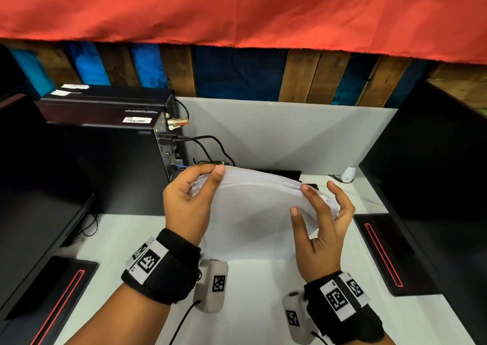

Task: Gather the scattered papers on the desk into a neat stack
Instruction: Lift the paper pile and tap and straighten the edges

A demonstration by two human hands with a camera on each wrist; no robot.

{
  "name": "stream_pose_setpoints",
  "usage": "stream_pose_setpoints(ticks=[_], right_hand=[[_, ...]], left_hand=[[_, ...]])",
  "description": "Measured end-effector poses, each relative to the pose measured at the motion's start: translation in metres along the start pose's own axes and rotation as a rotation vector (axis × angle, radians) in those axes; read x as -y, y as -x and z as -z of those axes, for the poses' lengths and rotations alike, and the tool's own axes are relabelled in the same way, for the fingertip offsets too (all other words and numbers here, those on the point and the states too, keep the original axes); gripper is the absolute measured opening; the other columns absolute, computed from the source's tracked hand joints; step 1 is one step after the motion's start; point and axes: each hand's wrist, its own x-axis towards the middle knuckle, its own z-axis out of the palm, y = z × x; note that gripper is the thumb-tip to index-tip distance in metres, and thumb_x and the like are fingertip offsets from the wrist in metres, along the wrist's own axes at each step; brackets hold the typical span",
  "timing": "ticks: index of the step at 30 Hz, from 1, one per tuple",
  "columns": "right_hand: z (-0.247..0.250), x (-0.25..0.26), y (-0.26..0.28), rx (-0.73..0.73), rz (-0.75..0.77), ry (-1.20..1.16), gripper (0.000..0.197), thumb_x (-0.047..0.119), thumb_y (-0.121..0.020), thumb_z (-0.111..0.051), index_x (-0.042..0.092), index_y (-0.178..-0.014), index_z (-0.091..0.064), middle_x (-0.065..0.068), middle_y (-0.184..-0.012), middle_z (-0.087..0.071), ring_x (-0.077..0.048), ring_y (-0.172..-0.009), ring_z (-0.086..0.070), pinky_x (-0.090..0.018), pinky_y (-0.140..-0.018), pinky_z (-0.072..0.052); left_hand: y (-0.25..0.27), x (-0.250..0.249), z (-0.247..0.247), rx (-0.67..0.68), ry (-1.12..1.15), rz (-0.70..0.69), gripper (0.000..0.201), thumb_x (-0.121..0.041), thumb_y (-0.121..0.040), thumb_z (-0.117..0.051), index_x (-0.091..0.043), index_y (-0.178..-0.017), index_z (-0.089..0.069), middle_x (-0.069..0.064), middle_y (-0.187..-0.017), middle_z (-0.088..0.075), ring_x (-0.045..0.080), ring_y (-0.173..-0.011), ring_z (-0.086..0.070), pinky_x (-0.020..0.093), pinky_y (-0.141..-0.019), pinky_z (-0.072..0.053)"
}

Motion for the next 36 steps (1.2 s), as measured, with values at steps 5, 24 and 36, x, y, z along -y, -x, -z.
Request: stream_pose_setpoints(ticks=[5,24,36], right_hand=[[-0.001,-0.003,-0.001,-0.028,-0.033,-0.035,0.04,0.01,-0.085,-0.063,0.028,-0.12,-0.057,0.0,-0.138,-0.03,-0.008,-0.13,-0.037,-0.007,-0.101,-0.031],[-0.002,0.001,0.003,-0.002,-0.016,-0.022,0.038,0.029,-0.085,-0.059,0.032,-0.122,-0.056,-0.005,-0.135,-0.032,-0.007,-0.125,-0.041,-0.001,-0.096,-0.032],[-0.005,-0.001,0.001,-0.001,-0.021,-0.008,0.041,0.03,-0.085,-0.059,0.032,-0.125,-0.051,0.0,-0.135,-0.031,-0.004,-0.125,-0.038,0.0,-0.097,-0.028]], left_hand=[[0.0,0.003,0.002,-0.042,-0.022,0.036,0.01,-0.018,-0.09,-0.062,-0.016,-0.084,-0.07,-0.008,-0.081,-0.069,0.006,-0.081,-0.064,0.024,-0.078,-0.053],[-0.001,-0.001,-0.008,-0.214,-0.002,0.069,0.016,-0.012,-0.082,-0.07,0.001,-0.081,-0.059,0.008,-0.076,-0.06,0.008,-0.072,-0.056,0.018,-0.078,-0.046],[0.0,0.003,-0.002,-0.203,0.05,0.08,0.02,-0.019,-0.08,-0.06,-0.008,-0.097,-0.059,0.011,-0.085,-0.067,0.013,-0.084,-0.062,0.04,-0.098,-0.047]])
